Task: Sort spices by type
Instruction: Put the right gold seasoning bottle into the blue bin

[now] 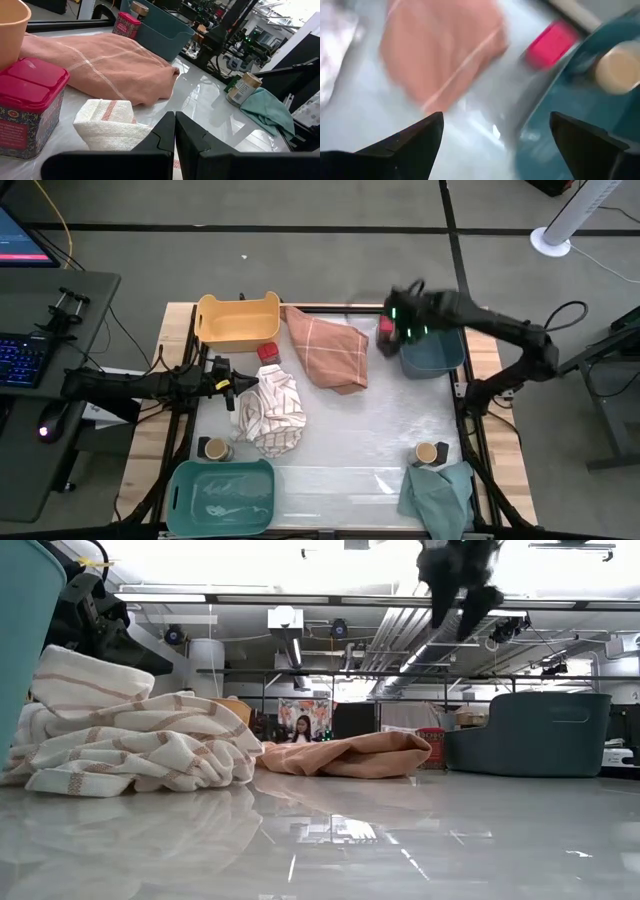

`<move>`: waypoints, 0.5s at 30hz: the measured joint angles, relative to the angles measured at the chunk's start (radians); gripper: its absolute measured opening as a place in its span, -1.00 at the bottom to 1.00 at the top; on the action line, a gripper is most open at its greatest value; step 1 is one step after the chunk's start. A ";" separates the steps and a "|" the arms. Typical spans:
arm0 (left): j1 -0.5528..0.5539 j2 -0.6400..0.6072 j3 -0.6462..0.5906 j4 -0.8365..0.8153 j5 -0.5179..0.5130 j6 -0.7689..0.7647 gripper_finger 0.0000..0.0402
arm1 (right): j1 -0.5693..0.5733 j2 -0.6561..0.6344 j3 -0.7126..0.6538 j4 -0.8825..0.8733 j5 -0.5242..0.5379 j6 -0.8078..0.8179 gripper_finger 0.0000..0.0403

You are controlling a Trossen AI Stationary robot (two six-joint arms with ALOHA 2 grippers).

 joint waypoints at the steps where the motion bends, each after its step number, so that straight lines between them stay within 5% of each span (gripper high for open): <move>1: 0.000 0.000 0.000 0.000 0.000 0.000 -1.00 | 0.053 -0.014 -0.022 -0.018 -0.006 0.052 0.79; 9: 0.000 0.000 0.000 0.000 0.000 0.000 -1.00 | 0.435 -0.056 -0.077 -0.108 -0.218 0.479 0.79; 15: 0.000 0.000 0.000 -0.001 0.000 0.000 -1.00 | 0.690 -0.026 -0.077 -0.141 -0.314 0.539 0.79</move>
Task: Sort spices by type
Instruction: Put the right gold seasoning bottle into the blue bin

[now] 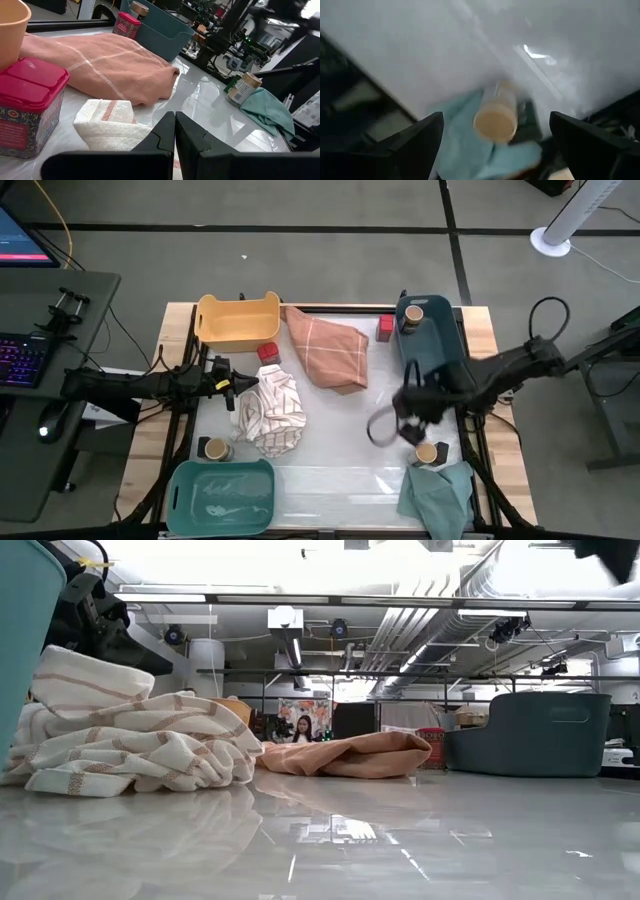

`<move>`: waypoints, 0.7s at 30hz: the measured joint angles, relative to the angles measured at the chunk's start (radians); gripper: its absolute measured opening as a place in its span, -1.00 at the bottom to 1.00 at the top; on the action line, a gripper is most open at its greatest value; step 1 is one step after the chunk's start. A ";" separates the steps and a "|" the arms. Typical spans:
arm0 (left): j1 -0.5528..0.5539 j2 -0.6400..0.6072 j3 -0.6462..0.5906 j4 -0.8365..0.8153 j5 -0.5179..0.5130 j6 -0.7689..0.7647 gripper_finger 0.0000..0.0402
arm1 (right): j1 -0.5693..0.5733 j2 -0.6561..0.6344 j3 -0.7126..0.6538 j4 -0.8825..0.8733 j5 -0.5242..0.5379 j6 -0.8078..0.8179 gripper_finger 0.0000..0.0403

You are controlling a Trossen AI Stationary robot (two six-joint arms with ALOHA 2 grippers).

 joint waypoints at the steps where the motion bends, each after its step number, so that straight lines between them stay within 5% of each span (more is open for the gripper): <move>1: 0.000 0.000 0.000 -0.001 0.000 0.000 -1.00 | 0.032 0.007 0.000 0.006 -0.002 -0.008 0.79; 13: 0.000 0.000 0.000 0.000 0.000 0.000 -1.00 | 0.310 0.104 -0.003 0.005 0.195 -0.278 0.79; 21: 0.000 0.000 0.000 0.001 0.000 0.000 -1.00 | 0.482 0.077 -0.117 0.086 0.222 -0.170 0.79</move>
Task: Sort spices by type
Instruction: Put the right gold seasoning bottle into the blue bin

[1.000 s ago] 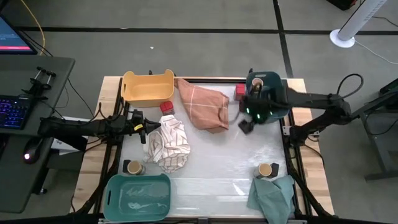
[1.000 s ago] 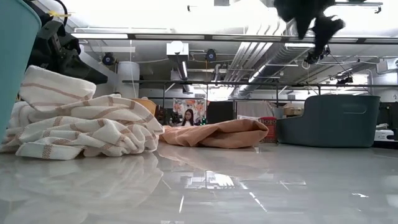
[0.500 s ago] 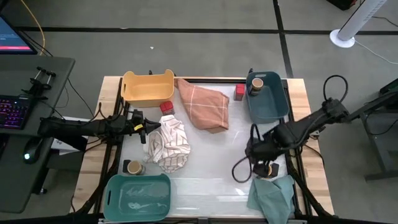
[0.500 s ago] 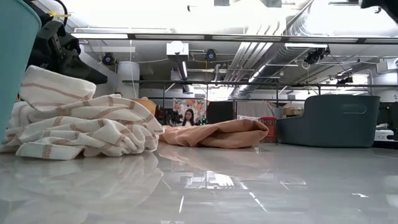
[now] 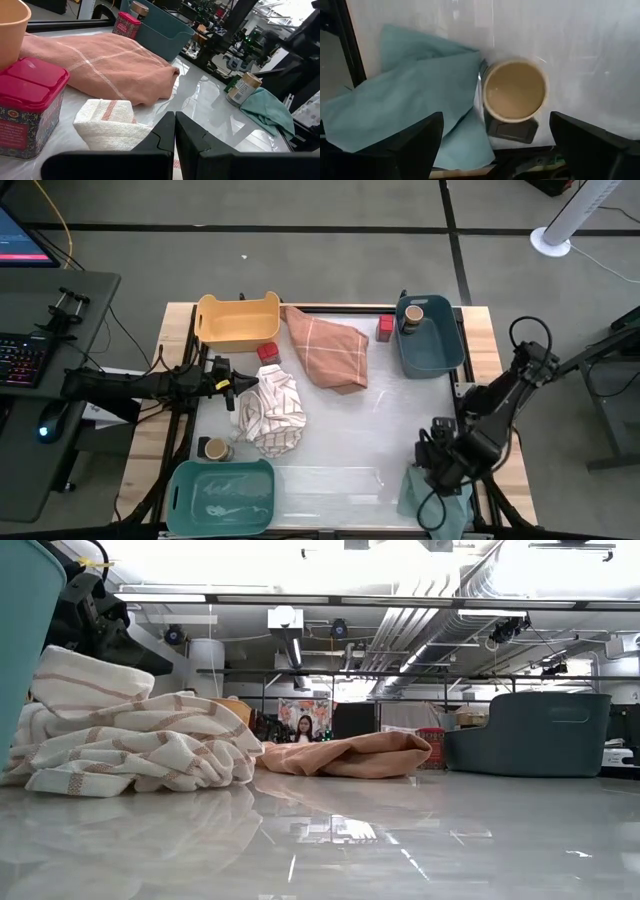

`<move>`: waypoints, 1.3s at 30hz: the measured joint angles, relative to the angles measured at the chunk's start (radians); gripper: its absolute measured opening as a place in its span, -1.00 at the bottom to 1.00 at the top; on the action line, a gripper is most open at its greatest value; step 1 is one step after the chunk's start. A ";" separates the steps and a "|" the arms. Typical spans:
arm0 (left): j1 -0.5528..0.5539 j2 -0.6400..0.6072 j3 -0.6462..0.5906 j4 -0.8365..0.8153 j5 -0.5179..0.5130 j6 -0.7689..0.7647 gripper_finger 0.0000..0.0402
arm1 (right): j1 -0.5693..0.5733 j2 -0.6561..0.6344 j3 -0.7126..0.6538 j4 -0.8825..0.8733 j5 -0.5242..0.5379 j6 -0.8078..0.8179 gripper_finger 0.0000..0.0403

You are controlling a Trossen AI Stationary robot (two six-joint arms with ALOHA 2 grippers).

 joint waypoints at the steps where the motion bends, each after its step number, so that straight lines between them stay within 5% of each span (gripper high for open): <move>1: 0.000 0.000 0.000 0.000 0.000 0.000 -1.00 | 0.011 -0.005 -0.008 0.005 0.007 0.020 0.79; 11: 0.000 0.000 0.000 0.000 0.000 0.000 -1.00 | 0.012 -0.013 -0.059 0.026 0.092 0.097 0.79; 33: 0.000 0.000 0.000 0.000 0.000 0.000 -1.00 | -0.107 -0.013 -0.277 0.255 -0.033 0.062 0.78; 39: 0.000 0.000 0.000 0.000 0.000 0.000 -1.00 | -0.130 -0.013 -0.268 0.253 -0.043 0.083 0.49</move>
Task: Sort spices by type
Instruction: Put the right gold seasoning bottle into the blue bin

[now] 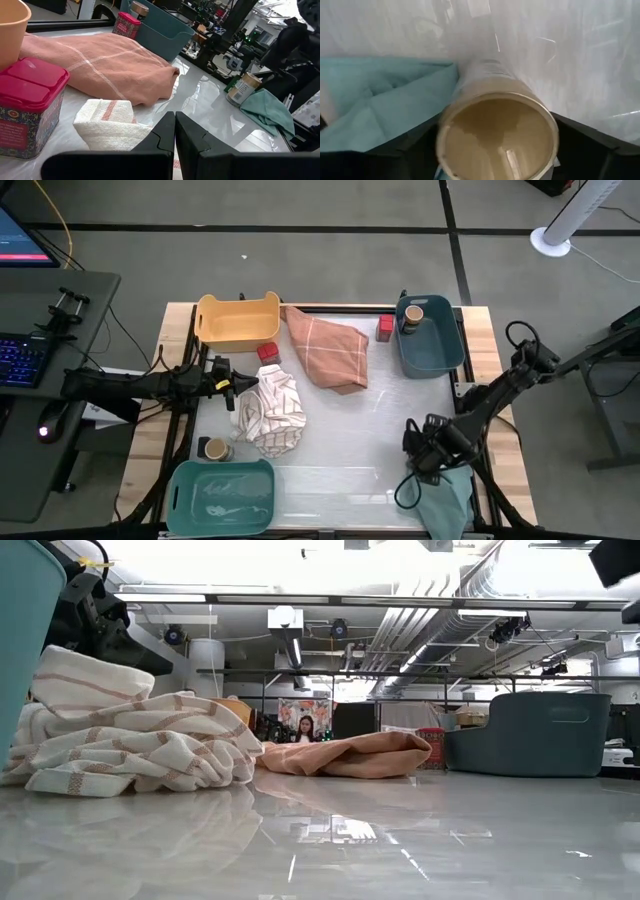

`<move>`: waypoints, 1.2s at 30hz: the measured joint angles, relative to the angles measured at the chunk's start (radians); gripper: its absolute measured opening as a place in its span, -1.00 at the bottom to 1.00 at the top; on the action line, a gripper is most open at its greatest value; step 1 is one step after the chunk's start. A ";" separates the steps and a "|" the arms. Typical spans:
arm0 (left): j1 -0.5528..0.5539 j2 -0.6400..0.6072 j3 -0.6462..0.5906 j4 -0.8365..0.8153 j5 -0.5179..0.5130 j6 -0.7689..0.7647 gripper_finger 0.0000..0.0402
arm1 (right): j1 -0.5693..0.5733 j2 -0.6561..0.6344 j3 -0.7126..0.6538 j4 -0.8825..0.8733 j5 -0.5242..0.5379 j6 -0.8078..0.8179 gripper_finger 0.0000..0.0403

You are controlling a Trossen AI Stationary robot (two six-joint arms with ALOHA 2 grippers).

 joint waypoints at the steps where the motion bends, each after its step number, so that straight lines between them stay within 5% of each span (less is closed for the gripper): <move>1: 0.000 0.000 0.000 0.000 0.000 0.000 -1.00 | -0.007 0.000 0.012 -0.004 0.005 0.011 0.39; 5: 0.000 0.000 0.000 0.000 0.000 0.000 -1.00 | -0.053 -0.008 0.099 -0.042 0.043 0.030 0.34; 10: 0.000 0.000 0.000 0.000 0.000 0.000 -1.00 | -0.177 -0.012 0.299 -0.199 0.233 0.059 0.34; 18: 0.000 0.000 0.000 0.000 0.000 0.000 -1.00 | -0.581 -0.019 0.578 -0.467 0.509 0.129 0.34; 28: 0.000 0.000 0.000 0.000 0.000 0.000 -1.00 | -1.270 0.011 0.589 -0.377 0.477 -0.147 0.34; 36: 0.000 0.000 0.000 0.000 0.000 0.000 -1.00 | -1.611 0.104 0.589 -0.360 0.373 -0.410 0.34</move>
